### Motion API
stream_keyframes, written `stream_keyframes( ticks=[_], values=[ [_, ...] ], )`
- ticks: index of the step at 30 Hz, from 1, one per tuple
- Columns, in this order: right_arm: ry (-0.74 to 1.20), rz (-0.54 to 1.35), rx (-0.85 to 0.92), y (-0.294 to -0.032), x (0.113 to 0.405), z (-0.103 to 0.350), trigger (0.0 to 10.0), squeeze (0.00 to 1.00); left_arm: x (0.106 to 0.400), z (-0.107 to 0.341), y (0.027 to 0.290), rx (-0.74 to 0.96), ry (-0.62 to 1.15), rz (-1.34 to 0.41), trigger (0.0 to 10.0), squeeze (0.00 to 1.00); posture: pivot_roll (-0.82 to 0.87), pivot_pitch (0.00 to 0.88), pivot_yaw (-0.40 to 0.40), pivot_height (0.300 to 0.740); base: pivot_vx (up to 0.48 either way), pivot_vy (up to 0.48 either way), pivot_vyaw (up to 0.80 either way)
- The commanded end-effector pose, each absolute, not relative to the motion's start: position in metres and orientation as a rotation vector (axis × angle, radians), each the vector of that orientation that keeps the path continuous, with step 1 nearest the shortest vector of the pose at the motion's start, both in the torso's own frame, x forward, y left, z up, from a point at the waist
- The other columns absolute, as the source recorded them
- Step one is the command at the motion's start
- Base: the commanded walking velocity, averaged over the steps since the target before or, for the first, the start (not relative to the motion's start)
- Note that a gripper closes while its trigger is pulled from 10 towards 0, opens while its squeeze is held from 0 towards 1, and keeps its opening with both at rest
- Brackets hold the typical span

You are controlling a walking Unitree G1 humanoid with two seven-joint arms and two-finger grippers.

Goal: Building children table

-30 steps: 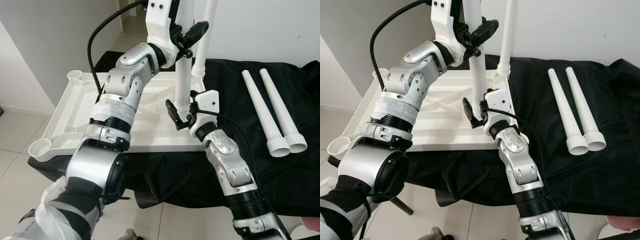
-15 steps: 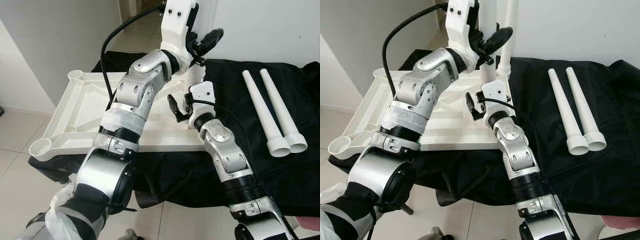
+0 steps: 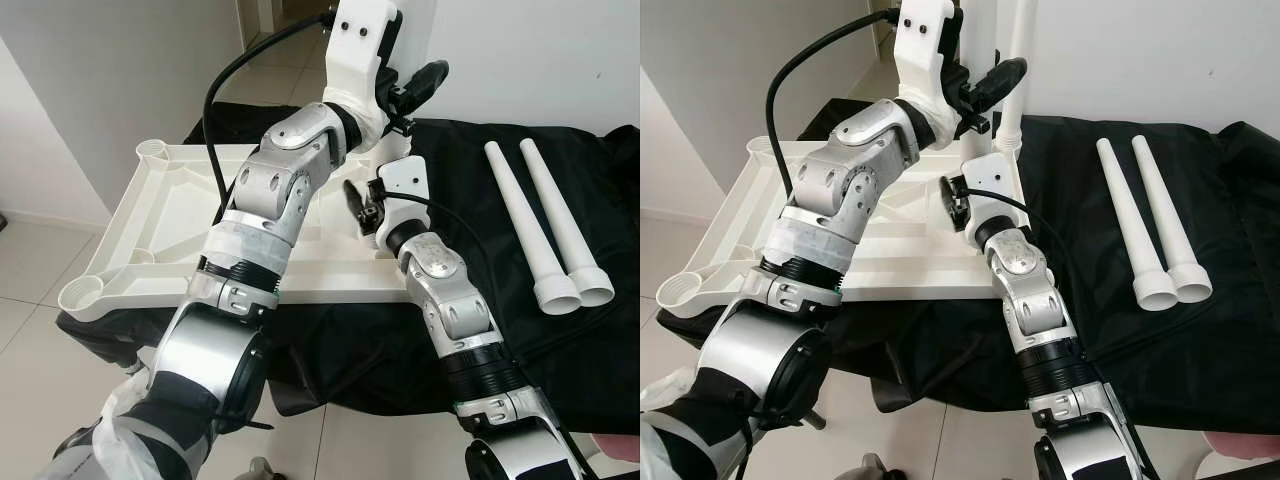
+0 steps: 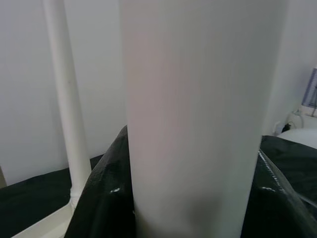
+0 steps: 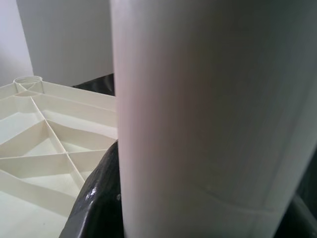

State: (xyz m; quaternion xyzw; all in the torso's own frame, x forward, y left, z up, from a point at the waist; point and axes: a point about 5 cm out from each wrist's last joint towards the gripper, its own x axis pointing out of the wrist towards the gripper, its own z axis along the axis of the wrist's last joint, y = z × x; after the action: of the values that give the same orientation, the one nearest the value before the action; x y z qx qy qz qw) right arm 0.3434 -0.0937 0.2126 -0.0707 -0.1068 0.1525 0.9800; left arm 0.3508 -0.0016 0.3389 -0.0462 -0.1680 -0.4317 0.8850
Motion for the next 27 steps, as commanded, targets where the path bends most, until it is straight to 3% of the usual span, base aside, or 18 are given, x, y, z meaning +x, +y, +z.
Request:
stream_keyframes(
  ticks=[1,7,8,9,10,11,12,19,21,27],
  values=[
    [-0.197,0.312,-0.134,-0.091,0.345,0.212,0.0,0.00,0.348,0.343,-0.003,-0.090,-0.364,-0.882,10.0,0.00,-0.06,0.004,0.025,0.740,0.000,0.000,0.00],
    [-0.179,0.286,-0.113,-0.093,0.346,0.210,0.0,0.00,0.348,0.344,-0.003,-0.093,-0.366,-0.882,10.0,0.00,-0.06,0.007,0.025,0.740,0.000,0.000,0.00],
    [-0.175,0.275,-0.107,-0.094,0.346,0.209,3.3,0.00,0.348,0.344,-0.004,-0.106,-0.363,-0.889,10.0,0.04,-0.06,0.007,0.025,0.740,0.000,0.000,0.00],
    [-0.175,0.275,-0.107,-0.094,0.346,0.209,3.3,0.00,0.348,0.344,-0.004,-0.106,-0.363,-0.889,10.0,0.04,-0.06,0.007,0.025,0.740,0.000,0.000,0.00],
    [-0.172,0.266,-0.102,-0.095,0.347,0.209,9.2,0.00,0.347,0.344,-0.004,-0.127,-0.360,-0.899,10.0,1.00,-0.06,0.008,0.025,0.740,0.000,0.000,0.00],
    [-0.172,0.266,-0.102,-0.095,0.347,0.209,9.2,0.00,0.347,0.344,-0.004,-0.127,-0.360,-0.899,10.0,1.00,-0.06,0.008,0.025,0.740,0.000,0.000,0.00],
    [-0.167,0.262,-0.095,-0.095,0.347,0.209,10.0,0.00,0.346,0.345,-0.004,-0.144,-0.358,-0.907,10.0,1.00,-0.06,0.007,0.026,0.740,0.000,0.000,0.00],
    [-0.154,0.236,-0.077,-0.098,0.349,0.209,10.0,0.00,0.341,0.346,-0.004,-0.145,-0.371,-0.946,10.0,1.00,-0.06,0.010,0.028,0.740,0.000,0.000,0.00],
    [-0.150,0.217,-0.070,-0.101,0.350,0.208,10.0,0.00,0.340,0.346,-0.004,-0.126,-0.379,-0.955,10.0,0.00,-0.06,0.011,0.028,0.740,0.000,0.000,0.00],
    [-0.144,0.184,-0.058,-0.107,0.351,0.208,10.0,0.00,0.339,0.346,0.000,-0.111,-0.390,-0.958,10.0,0.00,-0.05,0.019,0.032,0.740,0.000,0.000,0.00]
  ],
)
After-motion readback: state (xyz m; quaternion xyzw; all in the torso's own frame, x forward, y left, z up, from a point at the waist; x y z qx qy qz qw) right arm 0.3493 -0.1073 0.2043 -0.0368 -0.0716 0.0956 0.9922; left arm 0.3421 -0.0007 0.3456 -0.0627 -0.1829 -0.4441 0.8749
